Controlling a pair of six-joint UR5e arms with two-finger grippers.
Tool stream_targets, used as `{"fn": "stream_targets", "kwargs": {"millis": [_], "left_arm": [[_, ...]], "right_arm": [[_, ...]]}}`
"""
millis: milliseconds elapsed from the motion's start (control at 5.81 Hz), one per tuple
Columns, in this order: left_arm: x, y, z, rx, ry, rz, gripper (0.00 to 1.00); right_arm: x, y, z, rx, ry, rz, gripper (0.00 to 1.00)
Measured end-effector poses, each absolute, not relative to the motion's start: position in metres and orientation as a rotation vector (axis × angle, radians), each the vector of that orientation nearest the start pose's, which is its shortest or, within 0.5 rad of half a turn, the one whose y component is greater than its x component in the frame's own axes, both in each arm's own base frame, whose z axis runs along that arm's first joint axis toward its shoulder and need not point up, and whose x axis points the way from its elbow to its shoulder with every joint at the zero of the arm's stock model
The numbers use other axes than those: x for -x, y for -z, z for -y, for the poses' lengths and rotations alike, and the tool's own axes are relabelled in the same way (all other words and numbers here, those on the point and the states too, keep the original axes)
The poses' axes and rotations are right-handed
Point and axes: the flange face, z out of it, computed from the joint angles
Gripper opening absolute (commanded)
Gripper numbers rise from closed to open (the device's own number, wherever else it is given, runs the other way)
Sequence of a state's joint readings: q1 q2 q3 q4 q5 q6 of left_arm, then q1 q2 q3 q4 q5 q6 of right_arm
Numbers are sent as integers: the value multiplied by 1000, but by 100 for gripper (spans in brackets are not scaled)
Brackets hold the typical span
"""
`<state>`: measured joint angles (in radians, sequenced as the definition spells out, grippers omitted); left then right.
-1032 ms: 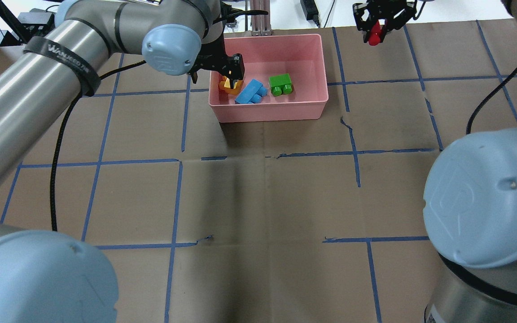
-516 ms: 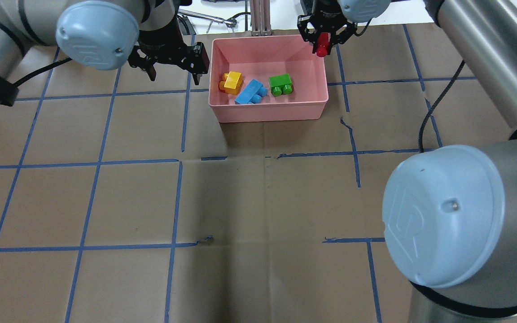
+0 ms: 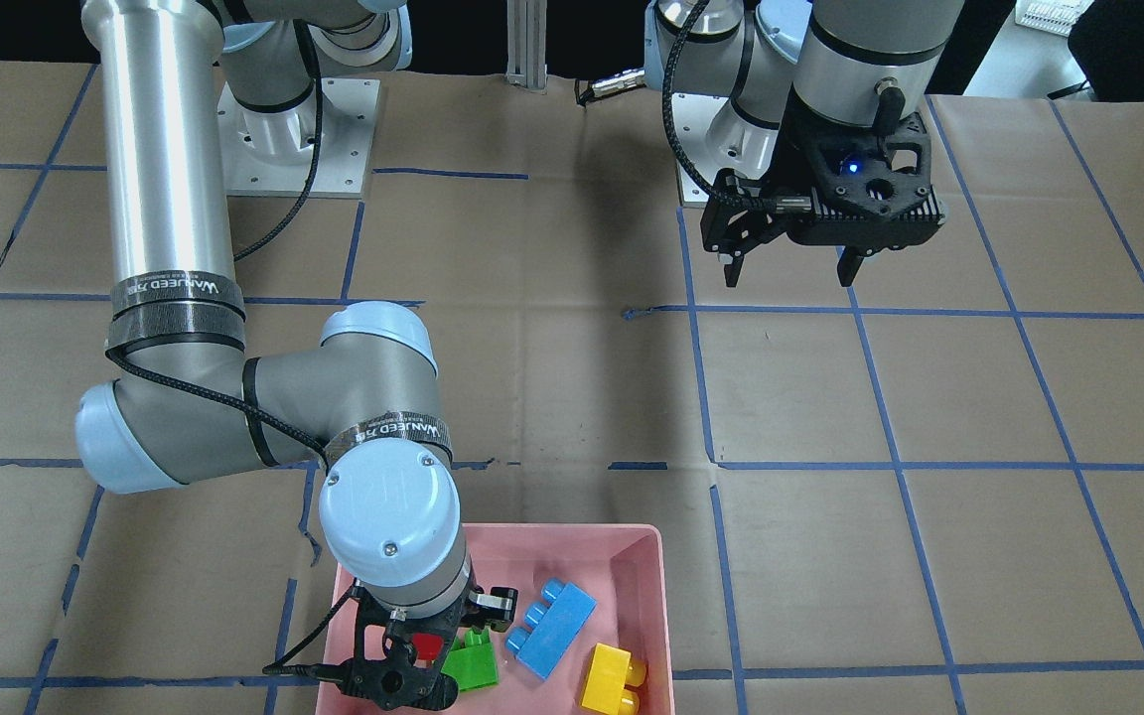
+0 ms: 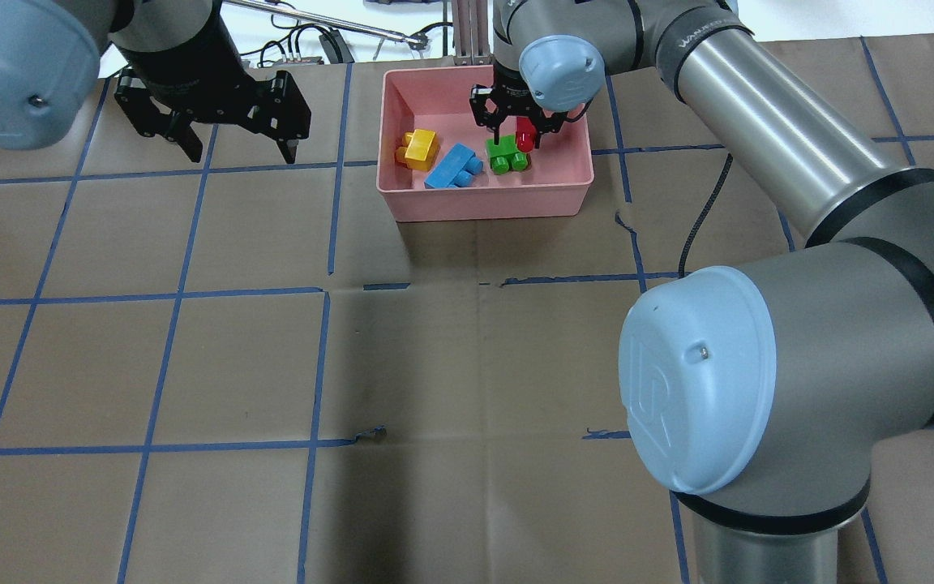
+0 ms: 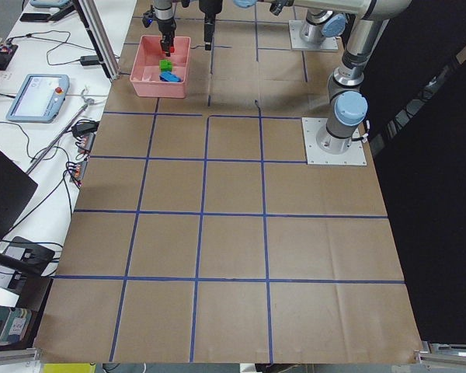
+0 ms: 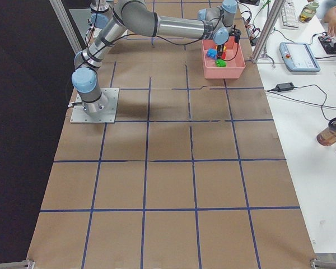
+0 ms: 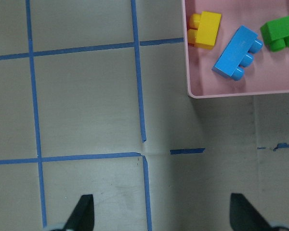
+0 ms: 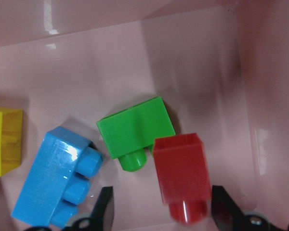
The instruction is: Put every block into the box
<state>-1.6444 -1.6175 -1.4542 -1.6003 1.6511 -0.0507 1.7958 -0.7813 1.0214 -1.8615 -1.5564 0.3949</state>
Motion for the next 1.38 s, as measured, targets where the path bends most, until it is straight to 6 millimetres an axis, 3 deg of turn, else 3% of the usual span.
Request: {"fn": "stream_targets", "kwargs": {"millis": [344,688,1032,1376], "left_arm": [[156,-527,470,-23,-30,-3057,100],[154,-523,450,-21,-53,-3055,100],[153,-523,441,-13,-49,-3054,100],[152,-523,441,-10,-45,-3055,100]], "right_arm": [[-299,-315,723,-231,40,-3083,100],[-262,-375,699,-89,-39,-3111,100],[-197,-426,637,26,-202,-3118,100],[-153,-459,559,-27,-203,-3111,100]]}}
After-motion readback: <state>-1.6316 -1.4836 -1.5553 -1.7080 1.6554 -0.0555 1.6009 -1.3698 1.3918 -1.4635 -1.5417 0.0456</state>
